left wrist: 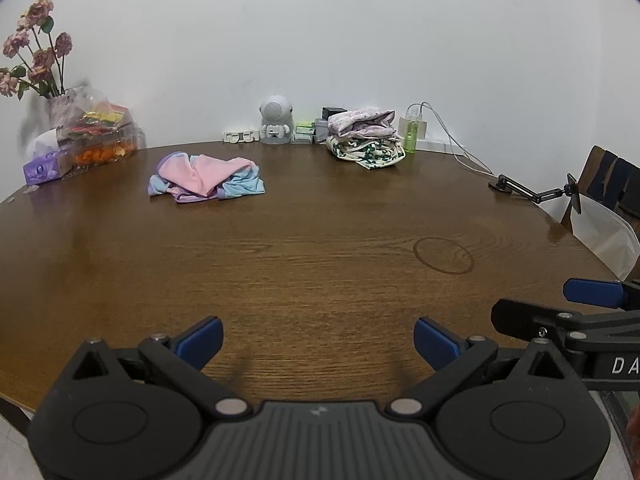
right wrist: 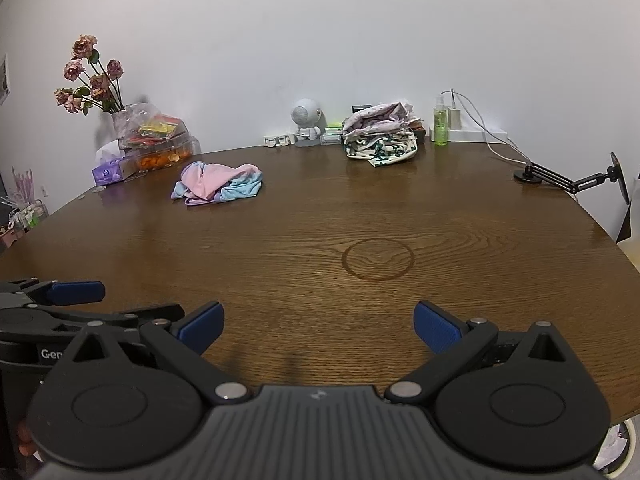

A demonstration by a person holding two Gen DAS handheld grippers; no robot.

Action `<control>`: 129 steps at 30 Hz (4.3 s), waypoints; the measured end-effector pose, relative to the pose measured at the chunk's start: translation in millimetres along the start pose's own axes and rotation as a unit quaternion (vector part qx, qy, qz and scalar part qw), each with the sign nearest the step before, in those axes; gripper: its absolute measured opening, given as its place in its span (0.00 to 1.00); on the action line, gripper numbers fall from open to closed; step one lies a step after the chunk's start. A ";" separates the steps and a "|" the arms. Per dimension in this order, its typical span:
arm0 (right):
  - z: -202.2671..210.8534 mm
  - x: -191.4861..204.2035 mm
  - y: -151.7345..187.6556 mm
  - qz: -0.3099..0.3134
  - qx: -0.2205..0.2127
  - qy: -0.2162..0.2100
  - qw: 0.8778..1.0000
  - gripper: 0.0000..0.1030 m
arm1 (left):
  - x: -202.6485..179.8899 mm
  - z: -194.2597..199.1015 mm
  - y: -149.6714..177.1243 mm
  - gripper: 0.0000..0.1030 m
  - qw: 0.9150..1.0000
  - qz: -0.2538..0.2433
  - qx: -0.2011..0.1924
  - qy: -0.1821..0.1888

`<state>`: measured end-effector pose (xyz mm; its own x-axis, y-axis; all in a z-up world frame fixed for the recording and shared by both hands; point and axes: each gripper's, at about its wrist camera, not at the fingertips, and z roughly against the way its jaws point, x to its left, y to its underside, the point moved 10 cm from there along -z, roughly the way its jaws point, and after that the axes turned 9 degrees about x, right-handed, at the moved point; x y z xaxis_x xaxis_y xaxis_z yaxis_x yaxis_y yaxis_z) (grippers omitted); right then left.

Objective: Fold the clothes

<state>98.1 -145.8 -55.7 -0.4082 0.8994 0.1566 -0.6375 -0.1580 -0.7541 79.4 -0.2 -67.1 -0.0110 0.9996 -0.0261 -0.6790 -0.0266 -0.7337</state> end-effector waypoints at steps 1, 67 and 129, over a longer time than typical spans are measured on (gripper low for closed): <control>-0.8 -0.2 0.3 0.000 0.002 -0.001 1.000 1.00 | 0.9 -1.1 -1.1 0.98 1.000 0.003 0.004 0.000; -31.6 31.3 -24.5 0.048 0.008 -0.022 0.999 1.00 | 43.4 -19.4 -26.4 0.99 0.999 0.052 -0.002 -0.012; -259.8 69.8 -350.7 0.007 -0.029 -0.168 0.985 0.00 | 238.4 -171.8 -371.4 0.04 0.974 0.215 -0.057 0.031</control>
<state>463.0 78.3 54.0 -0.6158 0.7099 0.3417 -0.5964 -0.1366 -0.7910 455.1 246.3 82.6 -0.2298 0.8934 -0.3861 -0.5349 -0.4474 -0.7168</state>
